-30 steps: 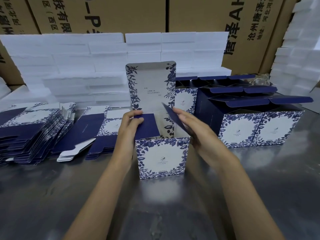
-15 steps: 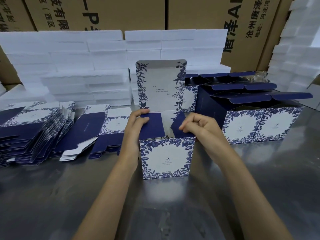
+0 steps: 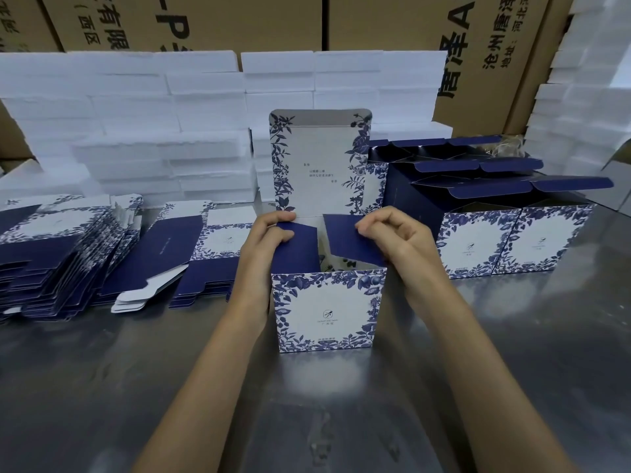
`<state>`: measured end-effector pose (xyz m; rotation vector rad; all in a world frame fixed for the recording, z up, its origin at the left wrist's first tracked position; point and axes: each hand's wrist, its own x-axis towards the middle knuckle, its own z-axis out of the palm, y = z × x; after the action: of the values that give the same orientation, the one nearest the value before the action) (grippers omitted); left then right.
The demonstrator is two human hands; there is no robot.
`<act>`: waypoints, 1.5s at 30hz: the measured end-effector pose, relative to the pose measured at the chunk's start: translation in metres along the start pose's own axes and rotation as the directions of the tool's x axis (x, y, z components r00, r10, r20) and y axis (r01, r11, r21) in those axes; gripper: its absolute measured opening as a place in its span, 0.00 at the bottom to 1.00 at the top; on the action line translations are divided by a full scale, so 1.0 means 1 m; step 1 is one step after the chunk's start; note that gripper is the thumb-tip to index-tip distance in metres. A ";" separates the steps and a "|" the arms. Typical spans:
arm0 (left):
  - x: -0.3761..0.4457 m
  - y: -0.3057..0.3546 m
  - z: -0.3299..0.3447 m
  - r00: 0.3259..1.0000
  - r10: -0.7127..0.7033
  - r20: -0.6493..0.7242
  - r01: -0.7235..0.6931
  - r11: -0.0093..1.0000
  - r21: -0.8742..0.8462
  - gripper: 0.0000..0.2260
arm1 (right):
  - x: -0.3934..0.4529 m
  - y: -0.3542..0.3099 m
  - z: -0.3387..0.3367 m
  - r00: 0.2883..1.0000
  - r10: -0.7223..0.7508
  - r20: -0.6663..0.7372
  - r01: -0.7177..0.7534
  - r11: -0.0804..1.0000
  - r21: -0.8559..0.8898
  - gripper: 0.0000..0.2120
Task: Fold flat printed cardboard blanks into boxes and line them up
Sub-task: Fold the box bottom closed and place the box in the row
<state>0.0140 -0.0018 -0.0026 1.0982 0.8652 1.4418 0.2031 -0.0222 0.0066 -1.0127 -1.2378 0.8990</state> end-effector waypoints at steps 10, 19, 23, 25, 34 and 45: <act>-0.002 0.002 0.001 1.000 -0.009 0.009 0.009 1.000 0.024 0.09 | -0.001 0.002 -0.002 1.000 -0.012 -0.013 0.012 1.000 0.020 0.03; -0.004 0.005 0.001 1.000 -0.012 0.009 0.011 0.999 0.047 0.12 | 0.002 0.009 0.000 0.995 -0.032 -0.091 0.038 0.997 0.068 0.07; -0.004 0.005 0.000 1.000 -0.003 -0.015 0.004 0.999 0.054 0.11 | 0.004 0.011 0.002 0.996 0.053 -0.074 -0.043 0.991 0.129 0.21; -0.005 0.006 -0.001 0.999 0.017 -0.033 -0.017 1.000 0.010 0.14 | 0.004 0.012 0.003 0.993 0.116 -0.011 -0.111 0.970 0.217 0.18; -0.008 0.009 0.003 0.994 -0.106 0.007 0.106 0.988 -0.114 0.08 | -0.001 0.011 0.004 0.986 0.163 0.019 -0.158 0.910 0.384 0.11; -0.004 0.031 -0.002 0.993 -0.110 0.044 0.088 0.935 0.344 0.11 | 0.006 -0.002 -0.001 0.981 0.174 0.083 -0.178 0.983 0.053 0.13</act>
<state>0.0021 -0.0105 0.0249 1.3297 1.1389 1.1931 0.2050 -0.0168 0.0104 -1.0595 -1.1915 1.1161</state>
